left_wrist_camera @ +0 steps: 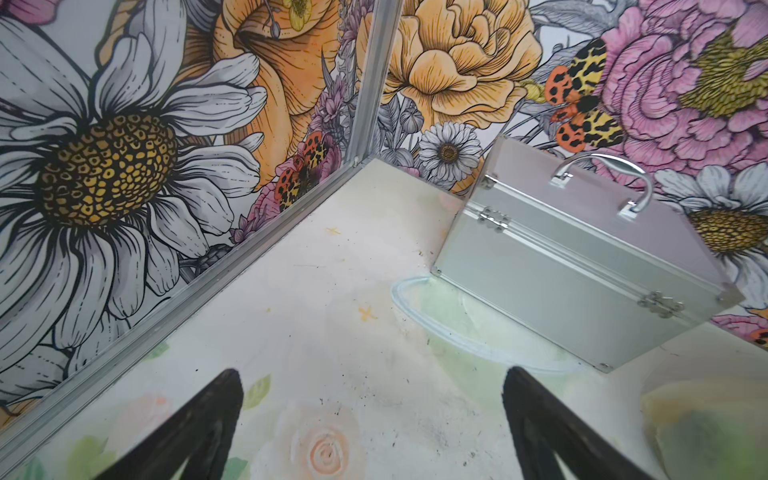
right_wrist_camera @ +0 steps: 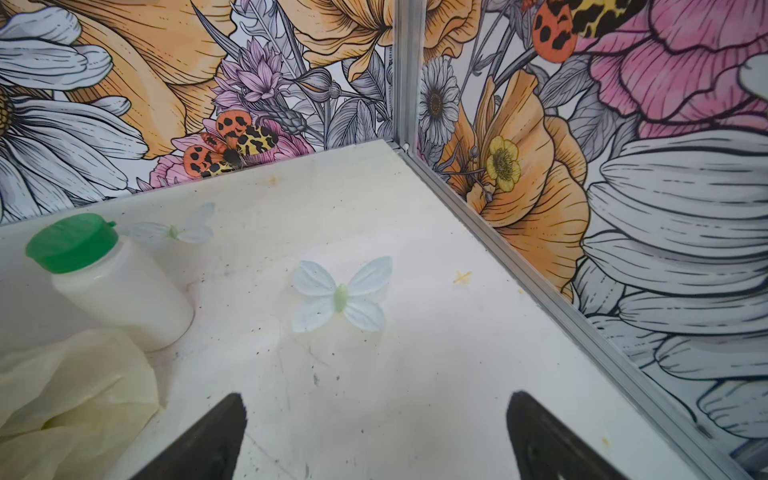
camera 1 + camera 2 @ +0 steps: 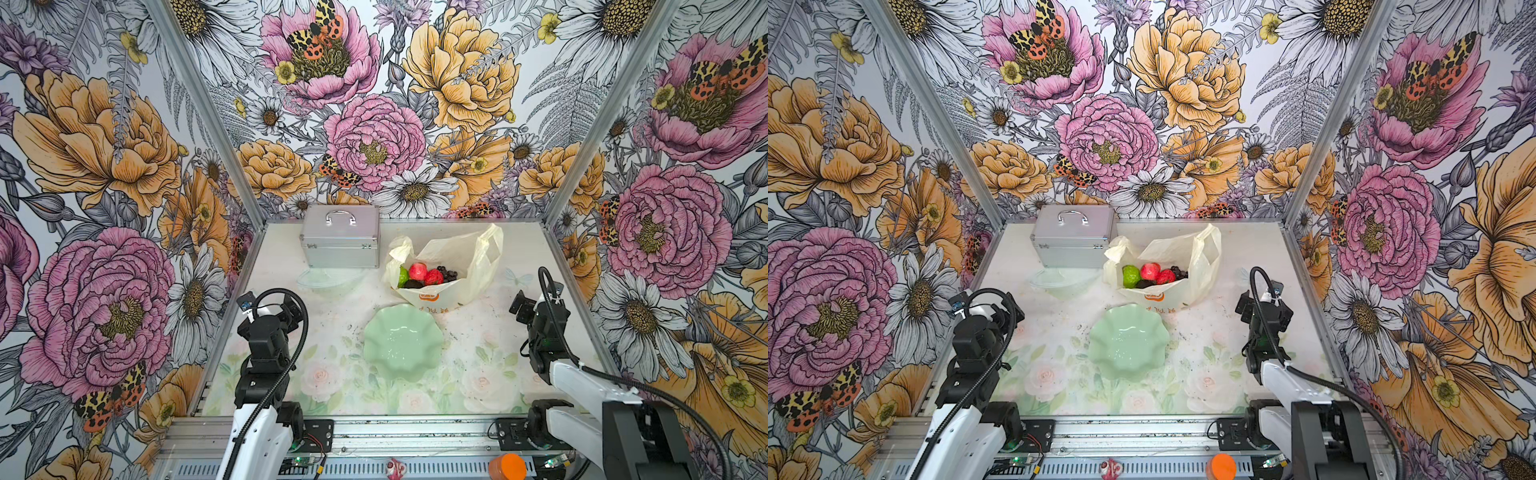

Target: Place the fruits into the plastic bag

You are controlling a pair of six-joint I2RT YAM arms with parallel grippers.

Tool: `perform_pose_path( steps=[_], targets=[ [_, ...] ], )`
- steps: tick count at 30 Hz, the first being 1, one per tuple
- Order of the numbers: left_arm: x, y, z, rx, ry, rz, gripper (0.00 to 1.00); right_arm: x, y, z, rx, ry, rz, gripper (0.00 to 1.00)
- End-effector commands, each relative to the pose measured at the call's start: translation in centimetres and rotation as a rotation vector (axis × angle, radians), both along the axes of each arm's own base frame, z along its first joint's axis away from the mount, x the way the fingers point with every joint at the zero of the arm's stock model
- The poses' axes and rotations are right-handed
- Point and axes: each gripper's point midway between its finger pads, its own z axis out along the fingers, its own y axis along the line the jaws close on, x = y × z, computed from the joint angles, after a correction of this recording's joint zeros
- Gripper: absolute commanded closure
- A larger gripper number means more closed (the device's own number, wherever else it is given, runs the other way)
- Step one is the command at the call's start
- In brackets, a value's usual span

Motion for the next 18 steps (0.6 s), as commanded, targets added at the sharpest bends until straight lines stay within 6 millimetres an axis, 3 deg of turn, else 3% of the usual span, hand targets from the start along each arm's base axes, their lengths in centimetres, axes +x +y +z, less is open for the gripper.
perform_pose_path(
  steps=[1, 6, 13, 18],
  targets=[
    [2.0, 0.1, 0.2, 0.026, -0.043, -0.032, 0.01, 3.2, -0.3, 3.6, -0.004, -0.158, 0.029, 0.01],
    [4.1, -0.3, -3.1, 0.070, 0.052, -0.089, 0.01, 4.8, -0.7, 2.0, 0.002, -0.129, 0.038, 0.00],
    [7.4, -0.2, -5.6, 0.008, 0.113, -0.093, 0.01, 6.0, -0.8, 1.6, -0.004, -0.058, 0.026, 0.01],
    [10.5, -1.0, -4.9, 0.087, 0.060, -0.141, 0.01, 5.3, -0.1, 2.0, -0.021, -0.112, 0.059, 0.00]
  ],
)
